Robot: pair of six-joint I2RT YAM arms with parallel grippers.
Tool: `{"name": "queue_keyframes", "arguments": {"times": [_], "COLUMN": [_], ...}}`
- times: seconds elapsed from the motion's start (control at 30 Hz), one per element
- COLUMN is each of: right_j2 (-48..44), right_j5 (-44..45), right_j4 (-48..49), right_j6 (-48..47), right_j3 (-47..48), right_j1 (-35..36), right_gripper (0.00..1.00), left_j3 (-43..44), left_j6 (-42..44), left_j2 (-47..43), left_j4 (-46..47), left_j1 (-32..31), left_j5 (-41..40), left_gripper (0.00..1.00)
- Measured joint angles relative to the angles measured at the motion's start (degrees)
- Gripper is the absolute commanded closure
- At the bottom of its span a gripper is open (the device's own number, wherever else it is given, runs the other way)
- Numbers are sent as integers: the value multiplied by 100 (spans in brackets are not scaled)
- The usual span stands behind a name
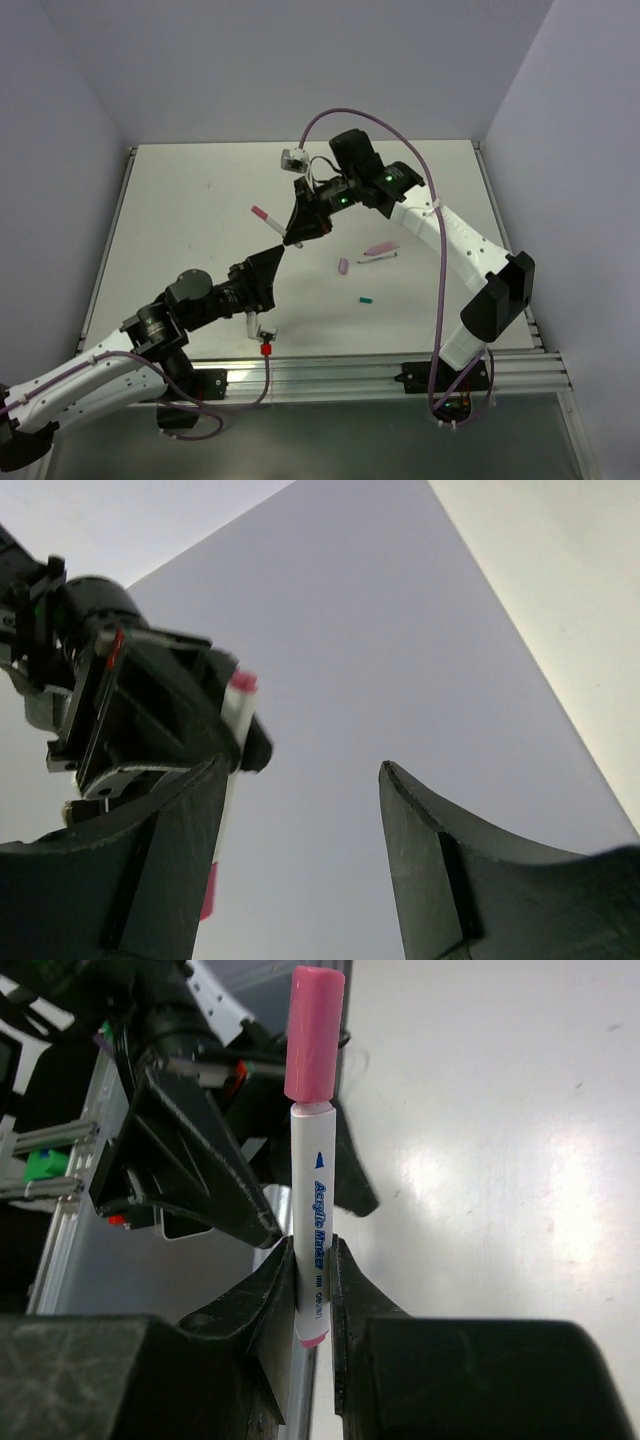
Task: Insert the pens into the pen caps
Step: Insert the pen cap onto the pen.
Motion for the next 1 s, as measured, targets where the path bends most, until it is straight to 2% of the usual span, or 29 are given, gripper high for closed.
{"name": "queue_keyframes", "arguments": {"times": [0.3, 0.43, 0.5, 0.6, 0.7, 0.73, 0.77, 0.87, 1.0], "right_j2": [87, 87, 85, 79, 66, 52, 33, -72, -251], "right_j5": [-9, 81, 149, 157, 129, 127, 131, 157, 181], "right_j4": [807, 1064, 1145, 1198, 1220, 1228, 1226, 1233, 1252], "right_j6": [479, 656, 713, 800, 887, 927, 955, 992, 1056], "right_j3": [479, 516, 516, 516, 516, 516, 516, 490, 444], "right_j1": [-483, -570, -599, -678, -863, -964, -1060, -1300, -1401], "right_gripper": [100, 100, 100, 100, 100, 100, 100, 100, 100], "left_j3": [-105, 122, 664, 2153, 3917, 4315, 4566, 5062, 5421], "left_j6": [-22, -892, -1843, -3639, -5611, -6196, -6634, -8050, -9475], "left_j2": [-417, -302, 107, 1174, 2356, 2583, 2704, 2841, 2911], "left_j4": [-756, -1010, -1268, -1779, -2031, -2061, -2111, -2337, -2500], "left_j1": [-4, -7, -4, -2, 225, 411, 610, 1591, 3034], "left_j5": [-173, -595, -951, -1513, -1600, -1534, -1445, -778, 398], "left_gripper": [32, 34, 34, 36, 24, 7, 2, 1, 1]}}
